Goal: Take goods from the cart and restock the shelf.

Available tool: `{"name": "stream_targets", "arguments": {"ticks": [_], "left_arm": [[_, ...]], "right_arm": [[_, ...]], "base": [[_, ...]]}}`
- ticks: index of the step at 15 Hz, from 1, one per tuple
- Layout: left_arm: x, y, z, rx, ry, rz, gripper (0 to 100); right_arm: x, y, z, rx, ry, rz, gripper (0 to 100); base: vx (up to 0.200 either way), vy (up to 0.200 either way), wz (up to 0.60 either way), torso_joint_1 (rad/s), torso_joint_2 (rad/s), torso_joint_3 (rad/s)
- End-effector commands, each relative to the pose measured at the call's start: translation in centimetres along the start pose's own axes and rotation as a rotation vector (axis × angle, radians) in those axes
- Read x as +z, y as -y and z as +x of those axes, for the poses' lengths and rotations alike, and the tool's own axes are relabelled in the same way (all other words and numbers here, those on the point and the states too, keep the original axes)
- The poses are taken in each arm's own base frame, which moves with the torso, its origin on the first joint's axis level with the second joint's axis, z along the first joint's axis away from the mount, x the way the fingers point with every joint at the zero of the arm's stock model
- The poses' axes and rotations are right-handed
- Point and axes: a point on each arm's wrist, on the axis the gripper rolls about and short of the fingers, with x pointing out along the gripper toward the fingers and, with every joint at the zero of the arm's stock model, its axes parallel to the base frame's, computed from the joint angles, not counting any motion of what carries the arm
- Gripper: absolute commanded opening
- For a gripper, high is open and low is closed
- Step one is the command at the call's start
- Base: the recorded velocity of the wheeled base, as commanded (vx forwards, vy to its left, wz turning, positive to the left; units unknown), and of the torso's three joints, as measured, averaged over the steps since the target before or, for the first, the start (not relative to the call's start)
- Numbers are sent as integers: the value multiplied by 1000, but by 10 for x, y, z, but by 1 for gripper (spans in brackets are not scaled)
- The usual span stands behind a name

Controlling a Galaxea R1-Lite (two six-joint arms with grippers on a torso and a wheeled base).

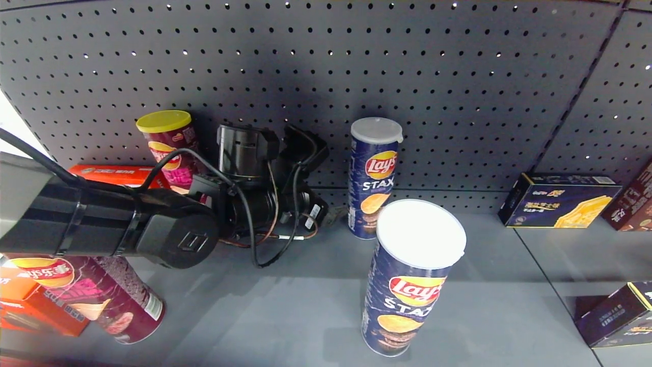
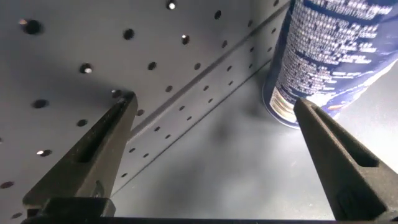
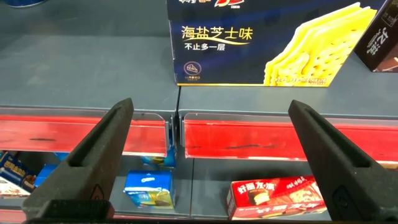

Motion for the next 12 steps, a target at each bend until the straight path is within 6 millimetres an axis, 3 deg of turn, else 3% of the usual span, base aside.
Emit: {"name": "stream_targets", "arguments": {"ticks": [1,4,12], "left_arm": [[-2,-1,-1,3,-3,1,100],[6,2,-10,-9,23,11,100],[2,12,-1,-75,25,15,100]], "right_arm": [[0,0,0,0,0,0,100],[0,0,0,0,0,0,100],[0,0,0,0,0,0,100]], "base": [[0,0,0,0,0,0],[0,0,0,0,0,0],[0,0,0,0,0,0]]}}
